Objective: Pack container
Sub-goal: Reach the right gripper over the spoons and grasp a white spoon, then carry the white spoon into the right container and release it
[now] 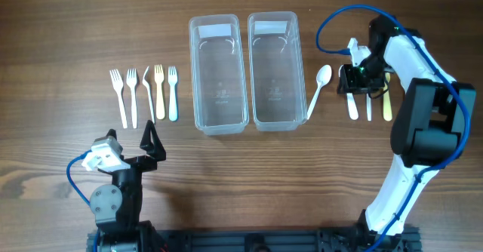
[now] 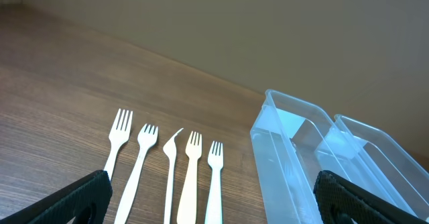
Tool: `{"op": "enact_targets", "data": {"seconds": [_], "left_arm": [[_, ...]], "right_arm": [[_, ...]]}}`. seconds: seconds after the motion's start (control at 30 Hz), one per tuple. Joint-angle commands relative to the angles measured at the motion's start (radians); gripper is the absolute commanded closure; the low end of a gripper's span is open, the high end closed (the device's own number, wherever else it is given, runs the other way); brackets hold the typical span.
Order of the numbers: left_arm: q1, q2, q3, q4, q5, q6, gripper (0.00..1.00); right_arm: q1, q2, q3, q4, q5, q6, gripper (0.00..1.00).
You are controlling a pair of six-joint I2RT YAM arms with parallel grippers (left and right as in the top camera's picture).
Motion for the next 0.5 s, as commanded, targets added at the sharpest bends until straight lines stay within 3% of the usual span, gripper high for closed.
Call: {"op": "enact_targets", "data": {"seconds": [0.0,0.1,0.13,0.33,0.47], "left_arm": [[-0.004,-0.003,-0.008,0.001,0.008,0.013,0.0],[-0.004,-0.003,-0.008,0.001,0.008,0.013,0.0],[-0.004,-0.003,-0.008,0.001,0.008,0.013,0.0],[-0.004,-0.003,-0.008,0.001,0.008,0.013,0.0],[-0.004,-0.003,-0.008,0.001,0.008,0.013,0.0]], "right_arm": [[0.002,0.013,-0.01,0.004,-0.019,-0.005,0.73],[0.002,0.013,-0.01,0.004,-0.019,-0.003,0.94],[0.002,0.013,-0.01,0.005,-0.019,-0.003,0.96],[0.002,0.01,0.05,-0.02,-0.018,-0.002,0.96],[0.002,-0.008,0.206,-0.105,-0.012,-0.002,0.96]]}}
